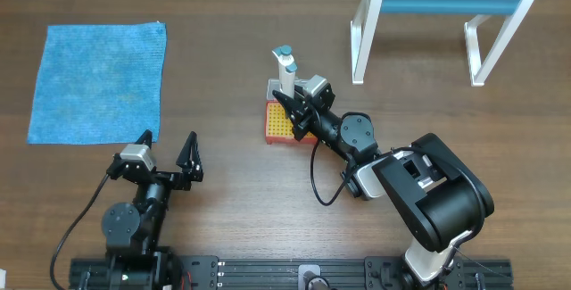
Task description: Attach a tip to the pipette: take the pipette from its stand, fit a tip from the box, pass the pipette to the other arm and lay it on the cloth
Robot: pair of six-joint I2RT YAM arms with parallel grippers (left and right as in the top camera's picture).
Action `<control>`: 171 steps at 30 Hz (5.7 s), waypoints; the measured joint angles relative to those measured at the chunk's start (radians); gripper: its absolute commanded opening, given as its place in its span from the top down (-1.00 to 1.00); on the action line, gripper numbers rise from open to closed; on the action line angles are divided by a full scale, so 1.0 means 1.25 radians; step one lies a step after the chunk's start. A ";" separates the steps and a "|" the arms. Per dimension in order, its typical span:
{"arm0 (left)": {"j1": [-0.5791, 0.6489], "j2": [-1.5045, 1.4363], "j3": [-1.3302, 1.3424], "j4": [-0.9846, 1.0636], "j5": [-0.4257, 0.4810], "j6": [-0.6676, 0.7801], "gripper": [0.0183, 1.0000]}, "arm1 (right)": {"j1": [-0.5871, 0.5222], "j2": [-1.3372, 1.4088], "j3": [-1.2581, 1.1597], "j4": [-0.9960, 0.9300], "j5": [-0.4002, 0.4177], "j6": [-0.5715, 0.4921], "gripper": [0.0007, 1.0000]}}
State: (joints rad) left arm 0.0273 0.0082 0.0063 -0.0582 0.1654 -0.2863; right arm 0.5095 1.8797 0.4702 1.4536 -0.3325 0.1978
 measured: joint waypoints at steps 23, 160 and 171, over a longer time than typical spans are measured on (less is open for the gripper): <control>0.000 0.000 0.000 0.000 0.000 0.000 -0.94 | -0.006 -0.011 -0.002 -0.042 0.000 0.000 0.84; -0.156 1.165 0.622 0.838 0.876 -0.681 0.98 | -0.013 -0.493 0.266 -1.020 -0.404 0.352 0.84; -0.179 1.169 0.623 0.831 0.865 -0.686 0.98 | -0.016 -0.493 0.267 -1.032 -0.443 0.359 -0.53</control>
State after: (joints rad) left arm -0.1959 1.4689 0.7849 0.9810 1.2461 -1.1442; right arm 0.4889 1.2633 0.8036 0.1642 -0.8864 0.6464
